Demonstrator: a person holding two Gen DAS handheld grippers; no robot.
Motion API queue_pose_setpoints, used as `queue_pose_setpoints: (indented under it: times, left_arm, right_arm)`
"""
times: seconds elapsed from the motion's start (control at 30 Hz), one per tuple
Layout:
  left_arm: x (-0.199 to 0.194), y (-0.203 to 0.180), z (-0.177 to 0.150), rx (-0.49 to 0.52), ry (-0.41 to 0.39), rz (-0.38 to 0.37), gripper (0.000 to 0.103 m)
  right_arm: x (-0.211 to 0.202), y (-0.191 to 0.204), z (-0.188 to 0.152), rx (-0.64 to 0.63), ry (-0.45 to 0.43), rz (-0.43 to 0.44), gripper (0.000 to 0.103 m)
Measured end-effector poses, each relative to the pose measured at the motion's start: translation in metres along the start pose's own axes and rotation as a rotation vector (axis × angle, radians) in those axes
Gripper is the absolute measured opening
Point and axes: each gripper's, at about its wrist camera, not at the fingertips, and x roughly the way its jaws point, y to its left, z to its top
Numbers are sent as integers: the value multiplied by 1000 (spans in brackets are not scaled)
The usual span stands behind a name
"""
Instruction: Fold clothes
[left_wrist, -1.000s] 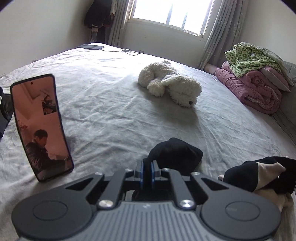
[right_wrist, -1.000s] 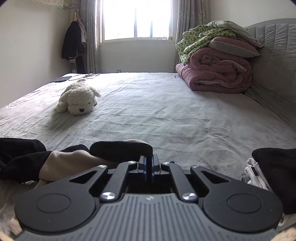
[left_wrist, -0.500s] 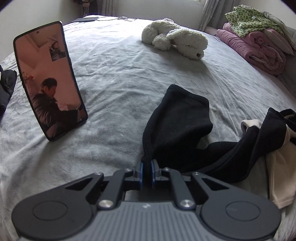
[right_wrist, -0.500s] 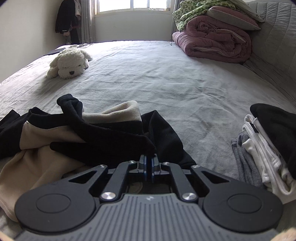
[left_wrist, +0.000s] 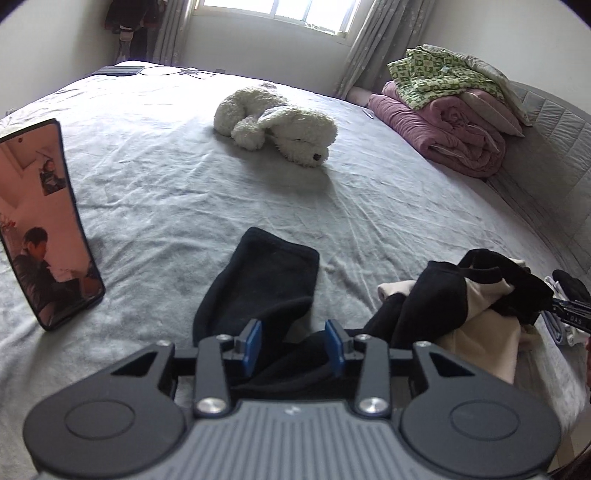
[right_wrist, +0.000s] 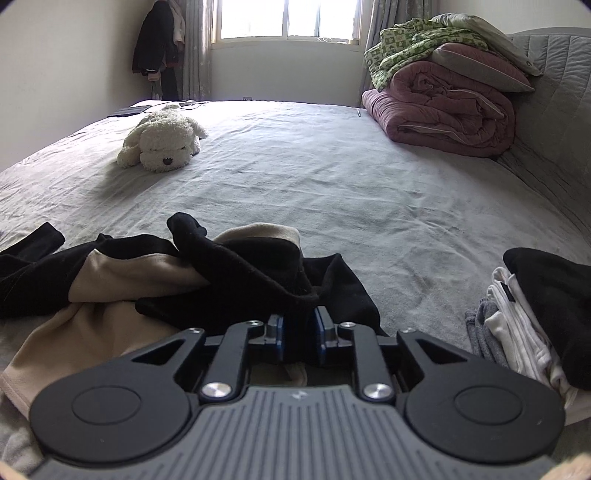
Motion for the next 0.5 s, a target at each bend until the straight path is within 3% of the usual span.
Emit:
queue_pose_setpoints:
  times: [0.03,0.33,0.5]
  left_arm:
    - [4,-6,1,1,8,-33,39]
    - [44,-46,3,1,91,-166,39]
    - [55,-54,6,7,114,-157,37]
  right_arm:
    - [-2,1,2,-1,-12,3,40]
    - [5,15,25,-39,-66,35,41]
    - [14,21,38,-36,-83,53,41]
